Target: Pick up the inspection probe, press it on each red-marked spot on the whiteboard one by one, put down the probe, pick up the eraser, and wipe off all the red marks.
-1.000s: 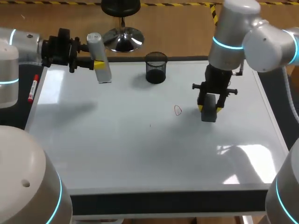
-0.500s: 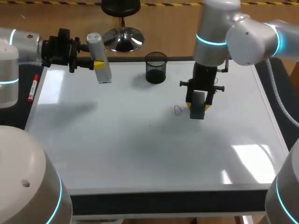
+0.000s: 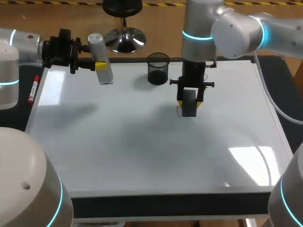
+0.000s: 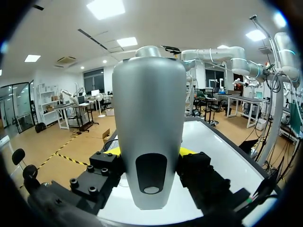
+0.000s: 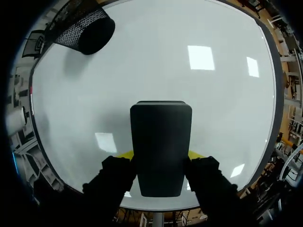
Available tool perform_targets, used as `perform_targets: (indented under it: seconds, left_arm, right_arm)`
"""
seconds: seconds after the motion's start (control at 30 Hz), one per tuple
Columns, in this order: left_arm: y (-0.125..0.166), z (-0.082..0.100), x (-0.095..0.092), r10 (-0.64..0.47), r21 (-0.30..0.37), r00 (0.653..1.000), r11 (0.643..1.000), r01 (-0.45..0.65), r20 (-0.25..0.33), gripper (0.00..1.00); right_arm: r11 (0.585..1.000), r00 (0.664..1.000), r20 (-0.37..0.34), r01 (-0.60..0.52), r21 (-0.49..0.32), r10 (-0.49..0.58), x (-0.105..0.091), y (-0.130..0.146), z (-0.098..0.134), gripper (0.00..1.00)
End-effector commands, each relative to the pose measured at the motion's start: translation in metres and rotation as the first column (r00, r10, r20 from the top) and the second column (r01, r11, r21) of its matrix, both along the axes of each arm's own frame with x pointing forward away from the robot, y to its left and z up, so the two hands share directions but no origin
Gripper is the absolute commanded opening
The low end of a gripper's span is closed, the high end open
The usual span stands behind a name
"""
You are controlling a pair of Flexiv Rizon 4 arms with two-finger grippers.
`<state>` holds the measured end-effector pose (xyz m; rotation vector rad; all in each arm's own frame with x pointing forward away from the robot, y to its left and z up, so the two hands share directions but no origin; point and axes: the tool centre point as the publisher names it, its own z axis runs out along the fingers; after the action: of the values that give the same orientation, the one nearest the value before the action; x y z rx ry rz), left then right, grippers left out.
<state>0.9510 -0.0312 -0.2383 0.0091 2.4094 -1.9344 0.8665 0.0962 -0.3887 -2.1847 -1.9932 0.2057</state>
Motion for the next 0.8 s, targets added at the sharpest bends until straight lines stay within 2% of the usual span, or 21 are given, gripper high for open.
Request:
perform_targets:
  seconds: [0.03, 0.27, 0.8]
  left_arm:
    - [0.000, 0.001, 0.001, -0.004, -0.001, 1.000, 1.000, 0.004, 0.000, 0.00]
    - [0.000, 0.001, 0.001, -0.004, -0.001, 1.000, 1.000, 0.004, 0.000, 0.00]
    - [0.000, 0.001, 0.001, -0.004, -0.001, 1.000, 1.000, 0.004, 0.000, 0.00]
  right_arm:
    - [0.999, 0.999, -0.023, -0.027, -0.044, 0.026, 0.010, 0.017, -0.001, 0.00]
    - [0.995, 0.996, -0.046, -0.083, -0.058, 0.081, 0.010, 0.043, 0.001, 0.00]
    - [0.995, 0.996, -0.046, -0.083, -0.058, 0.081, 0.010, 0.043, 0.001, 0.00]
